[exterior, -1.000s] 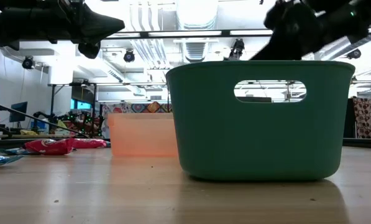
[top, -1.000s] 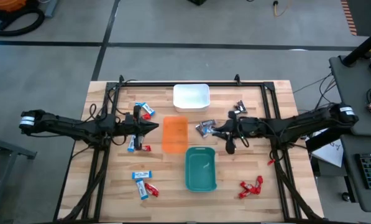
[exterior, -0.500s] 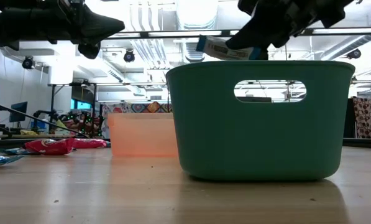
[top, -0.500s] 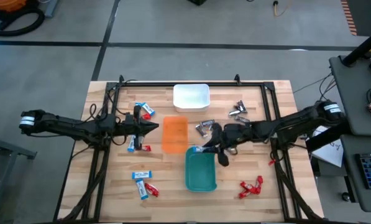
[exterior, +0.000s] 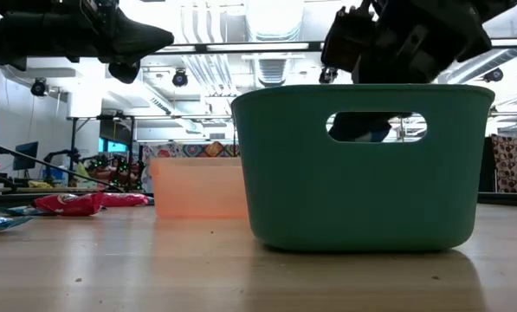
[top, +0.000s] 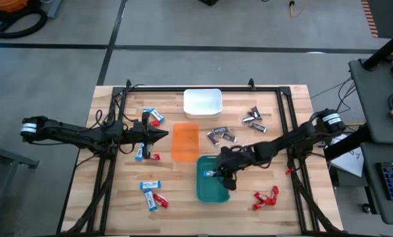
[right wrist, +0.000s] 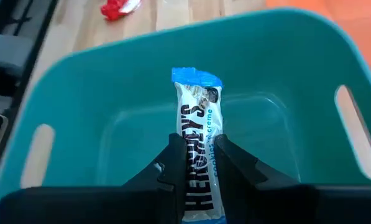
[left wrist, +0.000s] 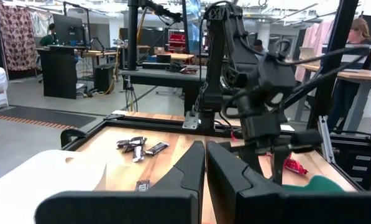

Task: Sort candy
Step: Put the white chocolate bar into the green bin, then put the red chocolate bar into the orange bin

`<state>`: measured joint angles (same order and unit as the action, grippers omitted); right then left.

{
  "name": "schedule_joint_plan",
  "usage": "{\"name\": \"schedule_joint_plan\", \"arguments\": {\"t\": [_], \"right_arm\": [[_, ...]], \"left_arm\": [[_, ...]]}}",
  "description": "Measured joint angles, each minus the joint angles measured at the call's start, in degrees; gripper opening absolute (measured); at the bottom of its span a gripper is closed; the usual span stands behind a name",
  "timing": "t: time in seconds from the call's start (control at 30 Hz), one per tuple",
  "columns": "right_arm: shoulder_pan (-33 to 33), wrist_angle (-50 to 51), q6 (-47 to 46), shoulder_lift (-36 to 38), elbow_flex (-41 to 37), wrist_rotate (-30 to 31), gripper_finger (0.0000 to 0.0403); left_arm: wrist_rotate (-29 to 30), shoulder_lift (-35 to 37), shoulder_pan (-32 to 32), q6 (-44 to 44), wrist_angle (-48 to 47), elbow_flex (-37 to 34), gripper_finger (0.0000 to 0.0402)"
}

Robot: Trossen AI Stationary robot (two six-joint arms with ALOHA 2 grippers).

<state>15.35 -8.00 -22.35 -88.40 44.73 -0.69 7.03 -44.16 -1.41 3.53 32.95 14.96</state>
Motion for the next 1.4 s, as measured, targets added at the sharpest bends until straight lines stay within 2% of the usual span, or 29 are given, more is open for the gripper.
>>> {"name": "schedule_joint_plan", "arguments": {"t": [0.23, 0.33, 0.5, 0.77, 0.97, 1.07, 1.27, 1.4], "right_arm": [[0.44, -0.4, 1.73, -1.11, 0.02, 1.45, 0.0067], [0.66, -0.38, 2.8, -1.11, 0.02, 3.57, 0.0081], [0.66, -0.34, 2.96, -1.02, 0.02, 3.76, 0.0109], [0.66, -0.23, 3.07, -0.89, 0.02, 3.74, 0.0112], [0.66, 2.6, 3.62, 2.08, 0.03, 3.35, 0.011], [0.66, 7.48, 3.54, 5.2, 1.01, 2.69, 0.0109], [0.66, 21.19, -0.17, 12.02, 4.27, 2.59, 0.0109], [0.66, 27.09, -1.07, 16.28, 5.68, 2.54, 0.0109]], "left_arm": [[-0.02, 0.0, 0.0, 0.0, -0.02, 0.0, 0.0], [-0.02, 0.0, 0.0, 0.0, -0.02, 0.0, 0.0], [-0.07, 0.0, 0.0, 0.0, -0.04, 0.0, 0.0], [-0.45, 0.0, -0.03, 1.01, -0.97, 0.0, 0.0], [-8.3, 0.0, -0.72, 7.28, -3.88, 0.03, 0.0], [-9.98, 0.04, -1.51, 10.51, -14.23, 1.91, 0.0], [-9.99, -2.34, -2.86, 14.03, -48.68, 12.92, 0.0], [-9.99, -5.86, -4.26, 17.48, -67.8, 20.5, 0.0]]}}
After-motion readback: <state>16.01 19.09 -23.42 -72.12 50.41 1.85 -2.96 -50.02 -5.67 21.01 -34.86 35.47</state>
